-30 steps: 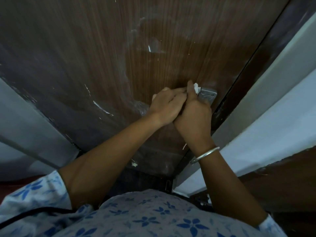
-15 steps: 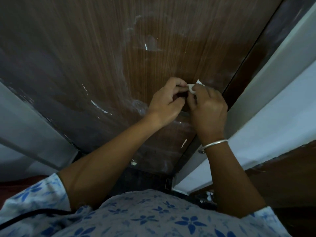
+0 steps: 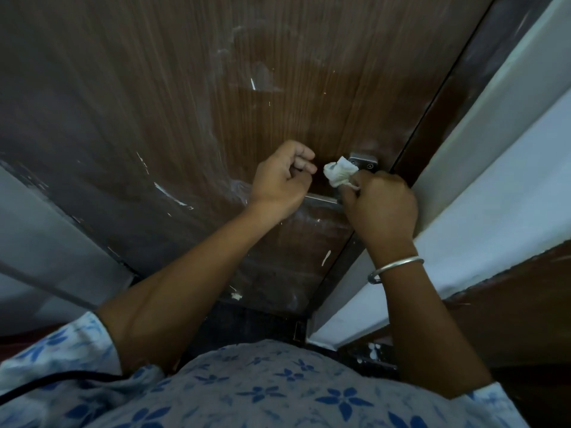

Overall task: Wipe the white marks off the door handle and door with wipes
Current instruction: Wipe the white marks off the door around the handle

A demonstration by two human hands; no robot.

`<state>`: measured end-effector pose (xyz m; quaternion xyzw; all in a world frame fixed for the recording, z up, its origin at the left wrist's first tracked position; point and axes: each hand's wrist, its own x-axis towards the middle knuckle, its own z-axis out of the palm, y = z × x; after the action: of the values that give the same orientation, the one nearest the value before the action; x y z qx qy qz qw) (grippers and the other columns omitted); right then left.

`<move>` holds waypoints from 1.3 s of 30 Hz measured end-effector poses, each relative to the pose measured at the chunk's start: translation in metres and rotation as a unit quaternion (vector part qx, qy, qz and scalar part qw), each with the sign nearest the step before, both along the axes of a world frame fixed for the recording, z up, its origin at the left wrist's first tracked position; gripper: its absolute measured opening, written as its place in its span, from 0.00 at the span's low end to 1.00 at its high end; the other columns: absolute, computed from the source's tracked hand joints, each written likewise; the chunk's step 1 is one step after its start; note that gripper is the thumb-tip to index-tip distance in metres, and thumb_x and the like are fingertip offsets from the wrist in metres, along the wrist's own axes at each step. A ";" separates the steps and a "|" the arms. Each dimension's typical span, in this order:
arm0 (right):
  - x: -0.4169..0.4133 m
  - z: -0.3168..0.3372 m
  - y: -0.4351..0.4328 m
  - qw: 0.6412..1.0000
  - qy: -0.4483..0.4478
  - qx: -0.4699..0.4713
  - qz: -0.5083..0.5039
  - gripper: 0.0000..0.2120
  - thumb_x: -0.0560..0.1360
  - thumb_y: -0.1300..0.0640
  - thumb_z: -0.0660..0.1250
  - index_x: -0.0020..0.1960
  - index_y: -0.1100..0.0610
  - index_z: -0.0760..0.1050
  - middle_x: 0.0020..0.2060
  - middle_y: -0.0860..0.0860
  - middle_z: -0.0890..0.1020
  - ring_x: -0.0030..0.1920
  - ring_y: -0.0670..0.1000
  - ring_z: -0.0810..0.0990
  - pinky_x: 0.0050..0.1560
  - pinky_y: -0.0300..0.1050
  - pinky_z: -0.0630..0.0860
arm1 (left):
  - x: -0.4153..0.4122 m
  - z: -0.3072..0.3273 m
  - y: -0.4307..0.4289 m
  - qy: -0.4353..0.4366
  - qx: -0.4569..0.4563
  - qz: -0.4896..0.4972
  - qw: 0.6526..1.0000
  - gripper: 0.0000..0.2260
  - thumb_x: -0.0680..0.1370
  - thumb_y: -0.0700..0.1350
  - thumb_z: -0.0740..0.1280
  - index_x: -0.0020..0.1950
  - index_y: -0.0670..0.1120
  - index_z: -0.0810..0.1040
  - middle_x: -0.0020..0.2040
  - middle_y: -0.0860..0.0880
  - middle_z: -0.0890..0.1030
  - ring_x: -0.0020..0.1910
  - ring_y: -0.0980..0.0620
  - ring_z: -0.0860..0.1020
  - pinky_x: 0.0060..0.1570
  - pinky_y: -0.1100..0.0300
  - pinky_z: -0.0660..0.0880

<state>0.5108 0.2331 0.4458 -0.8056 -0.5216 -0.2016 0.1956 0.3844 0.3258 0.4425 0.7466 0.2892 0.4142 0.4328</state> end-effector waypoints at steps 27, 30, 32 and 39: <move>-0.026 -0.021 -0.021 0.979 0.158 0.124 -0.021 0.09 0.75 0.62 0.65 0.54 0.62 0.72 0.42 0.61 0.80 0.36 0.58 0.79 0.33 0.40 0.69 | -0.028 -0.017 0.010 -0.009 -0.055 0.032 0.998 0.11 0.75 0.31 0.61 0.48 0.46 0.74 0.41 0.52 0.77 0.44 0.59 0.77 0.48 0.72 0.73; -0.030 -0.034 -0.023 0.992 0.022 0.126 0.006 0.05 0.74 0.64 0.65 0.48 0.63 0.78 0.39 0.60 0.80 0.36 0.58 0.76 0.35 0.44 0.73 | -0.032 -0.019 0.010 -0.012 -0.066 0.049 0.997 0.12 0.75 0.31 0.60 0.47 0.48 0.74 0.40 0.53 0.78 0.43 0.61 0.77 0.47 0.74 0.72; -0.030 -0.043 -0.021 0.983 0.090 0.155 0.038 0.06 0.74 0.63 0.64 0.49 0.63 0.77 0.43 0.58 0.79 0.42 0.51 0.73 0.40 0.38 0.73 | -0.034 -0.019 0.010 -0.014 -0.071 0.056 0.996 0.13 0.75 0.31 0.61 0.46 0.49 0.74 0.40 0.53 0.78 0.43 0.61 0.77 0.48 0.73 0.72; -0.046 -0.042 -0.003 0.975 0.162 0.097 0.118 0.06 0.75 0.57 0.60 0.40 0.53 0.72 0.36 0.47 0.75 0.37 0.50 0.74 0.33 0.43 0.69 | -0.040 -0.023 0.006 -0.010 -0.095 0.056 0.994 0.14 0.75 0.33 0.61 0.44 0.53 0.74 0.40 0.53 0.78 0.44 0.59 0.77 0.52 0.64 0.74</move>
<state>0.4644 0.2301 0.4037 -0.7375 -0.5525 -0.0937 0.3769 0.3440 0.3319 0.4194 0.6804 0.3644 0.4161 0.4808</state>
